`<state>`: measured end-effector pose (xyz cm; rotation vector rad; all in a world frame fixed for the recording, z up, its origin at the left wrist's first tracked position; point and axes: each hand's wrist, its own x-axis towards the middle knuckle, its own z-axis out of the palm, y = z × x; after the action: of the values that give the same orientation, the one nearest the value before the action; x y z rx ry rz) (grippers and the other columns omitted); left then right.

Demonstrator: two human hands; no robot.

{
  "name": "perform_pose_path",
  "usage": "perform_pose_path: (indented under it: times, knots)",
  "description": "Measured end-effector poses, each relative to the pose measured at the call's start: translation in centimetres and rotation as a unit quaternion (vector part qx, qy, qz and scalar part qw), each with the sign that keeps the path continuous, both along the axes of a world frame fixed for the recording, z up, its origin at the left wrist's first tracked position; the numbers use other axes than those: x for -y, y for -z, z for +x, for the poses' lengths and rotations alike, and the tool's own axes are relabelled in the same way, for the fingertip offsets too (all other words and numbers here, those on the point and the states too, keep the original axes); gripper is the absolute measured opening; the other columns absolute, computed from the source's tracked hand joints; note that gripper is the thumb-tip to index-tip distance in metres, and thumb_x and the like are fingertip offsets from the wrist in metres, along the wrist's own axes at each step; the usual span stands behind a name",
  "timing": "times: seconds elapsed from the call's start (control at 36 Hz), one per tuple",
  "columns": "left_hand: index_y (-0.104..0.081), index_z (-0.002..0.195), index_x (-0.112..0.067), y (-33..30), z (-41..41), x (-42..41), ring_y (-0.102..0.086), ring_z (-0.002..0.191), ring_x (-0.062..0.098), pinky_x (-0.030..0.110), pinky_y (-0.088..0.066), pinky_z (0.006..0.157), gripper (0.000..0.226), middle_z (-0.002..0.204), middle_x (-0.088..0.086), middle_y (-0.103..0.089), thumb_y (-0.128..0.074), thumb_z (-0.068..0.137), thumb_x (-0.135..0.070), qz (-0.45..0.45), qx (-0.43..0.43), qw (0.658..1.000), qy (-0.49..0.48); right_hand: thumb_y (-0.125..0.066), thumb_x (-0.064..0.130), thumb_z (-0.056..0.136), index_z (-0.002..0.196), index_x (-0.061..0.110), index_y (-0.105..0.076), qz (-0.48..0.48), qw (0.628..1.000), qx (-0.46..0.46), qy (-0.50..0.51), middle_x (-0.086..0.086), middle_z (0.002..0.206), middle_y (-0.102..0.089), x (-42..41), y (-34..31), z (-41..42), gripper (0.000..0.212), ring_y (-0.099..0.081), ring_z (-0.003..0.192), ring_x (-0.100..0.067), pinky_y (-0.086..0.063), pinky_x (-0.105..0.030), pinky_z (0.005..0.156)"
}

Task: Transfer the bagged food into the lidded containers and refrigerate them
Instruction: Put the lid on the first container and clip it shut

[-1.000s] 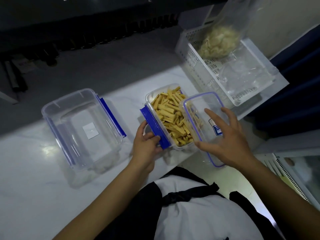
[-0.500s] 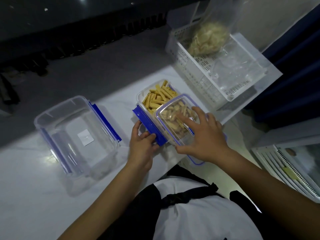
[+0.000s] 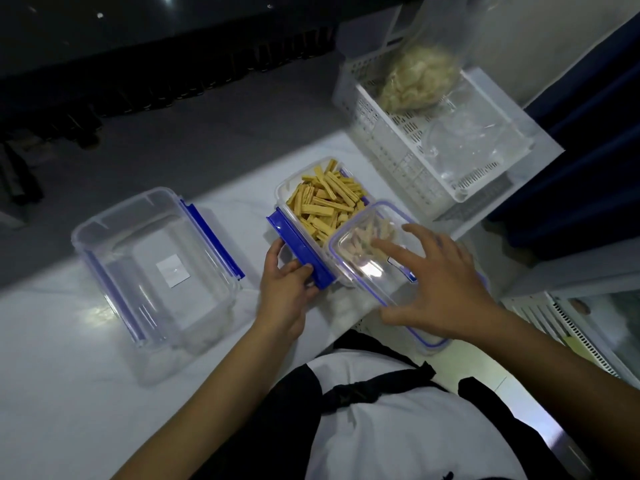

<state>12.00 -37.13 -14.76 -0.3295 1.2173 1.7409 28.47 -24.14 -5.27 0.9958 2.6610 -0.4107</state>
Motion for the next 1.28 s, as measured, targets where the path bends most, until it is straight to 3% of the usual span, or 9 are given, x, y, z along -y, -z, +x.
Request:
perform_pose_path:
  times: [0.14, 0.22, 0.33, 0.44, 0.58, 0.72, 0.92, 1.19, 1.28]
  knots:
    - [-0.045, 0.136, -0.037, 0.0, -0.1, 0.0, -0.077, 0.088, 0.021, 0.043, -0.062, 0.067, 0.065, 0.096, -0.004, -0.077, -0.054, 0.094, 0.011, 0.002, -0.005, 1.000, 0.002, -0.056, 0.080, 0.053, 0.144, 0.063, -0.015, 0.002, 1.000, 0.018, -0.011, 0.010, 0.160, -0.007, 0.4, 1.0, -0.2, 0.101, -0.019, 0.141, -0.035, -0.026, -0.050, 0.110]
    - [-0.045, 0.136, -0.038, -0.2, 0.0, 0.0, -0.077, 0.089, 0.020, 0.042, -0.062, 0.065, 0.064, 0.100, -0.004, -0.076, -0.054, 0.095, 0.010, 0.007, -0.004, 1.000, 0.006, -0.067, 0.074, 0.057, 0.146, 0.061, -0.018, -0.015, 1.000, 0.010, -0.004, 0.008, 0.162, -0.005, 0.3, 1.5, -1.5, 0.102, -0.016, 0.143, -0.037, -0.026, -0.053, 0.111]
    - [-0.045, 0.131, -0.037, -0.3, 0.0, 0.1, -0.077, 0.086, 0.020, 0.041, -0.062, 0.064, 0.060, 0.085, -0.013, -0.078, -0.052, 0.096, 0.011, 0.017, -0.016, 1.000, 0.010, -0.059, 0.077, 0.054, 0.148, 0.060, -0.017, -0.025, 1.000, 0.005, 0.004, 0.010, 0.162, -0.003, 0.3, 1.4, -1.8, 0.104, -0.014, 0.145, -0.036, -0.023, -0.054, 0.114]
    - [-0.046, 0.133, -0.037, -0.2, -0.1, 0.2, -0.076, 0.093, 0.025, 0.050, -0.062, 0.075, 0.061, 0.088, -0.013, -0.078, -0.053, 0.095, 0.011, 0.021, -0.019, 1.000, 0.013, -0.065, 0.074, 0.054, 0.145, 0.058, -0.024, -0.035, 0.999, -0.035, 0.014, 0.012, 0.158, -0.012, 0.2, 0.5, -1.1, 0.101, -0.020, 0.142, -0.030, -0.029, -0.052, 0.112]
    - [-0.048, 0.133, -0.036, -0.2, -0.1, 0.2, -0.075, 0.097, 0.029, 0.050, -0.062, 0.074, 0.060, 0.107, 0.001, -0.075, -0.052, 0.096, 0.011, 0.015, -0.009, 1.000, 0.007, -0.062, 0.077, 0.050, 0.144, 0.058, -0.023, -0.030, 0.994, -0.101, 0.038, 0.011, 0.153, -0.014, -1.4, -0.8, -2.3, 0.103, -0.027, 0.140, -0.031, -0.034, -0.056, 0.109]
    - [-0.049, 0.131, -0.040, -0.3, -0.1, 0.2, -0.076, 0.093, 0.024, 0.050, -0.062, 0.073, 0.059, 0.119, 0.005, -0.065, -0.055, 0.096, 0.008, 0.005, 0.001, 1.000, 0.006, -0.062, 0.074, 0.049, 0.143, 0.058, -0.021, -0.040, 0.994, -0.080, 0.056, 0.010, 0.156, -0.013, -2.8, 0.2, -5.6, 0.104, -0.026, 0.140, -0.036, -0.034, -0.058, 0.107]
    - [-0.047, 0.131, -0.037, -0.3, -0.1, 0.1, -0.077, 0.085, 0.022, 0.041, -0.062, 0.064, 0.061, 0.087, -0.008, -0.078, -0.053, 0.094, 0.011, 0.016, -0.014, 1.000, 0.008, -0.053, 0.079, 0.048, 0.151, 0.049, -0.013, 0.007, 1.000, -0.006, 0.024, -0.001, 0.160, -0.006, 0.6, 3.7, -3.1, 0.114, -0.020, 0.142, -0.039, -0.030, -0.057, 0.110]
    - [-0.046, 0.130, -0.039, 0.0, -0.1, 0.1, -0.077, 0.084, 0.024, 0.039, -0.061, 0.061, 0.061, 0.085, -0.007, -0.078, -0.050, 0.096, 0.011, 0.022, -0.015, 1.000, 0.016, -0.060, 0.073, 0.048, 0.145, 0.051, -0.023, -0.022, 0.993, -0.098, 0.058, 0.005, 0.152, -0.015, 0.9, 1.8, -4.1, 0.107, -0.027, 0.138, -0.033, -0.032, -0.054, 0.108]
    - [-0.050, 0.128, -0.039, 0.0, 0.0, 0.2, -0.077, 0.085, 0.024, 0.038, -0.061, 0.060, 0.060, 0.101, -0.003, -0.076, -0.050, 0.095, 0.012, 0.024, -0.017, 1.000, 0.006, -0.058, 0.073, 0.045, 0.144, 0.054, -0.022, -0.017, 0.991, -0.116, 0.062, 0.004, 0.153, -0.014, 0.1, 1.1, -6.0, 0.107, -0.027, 0.137, -0.034, -0.032, -0.053, 0.106]
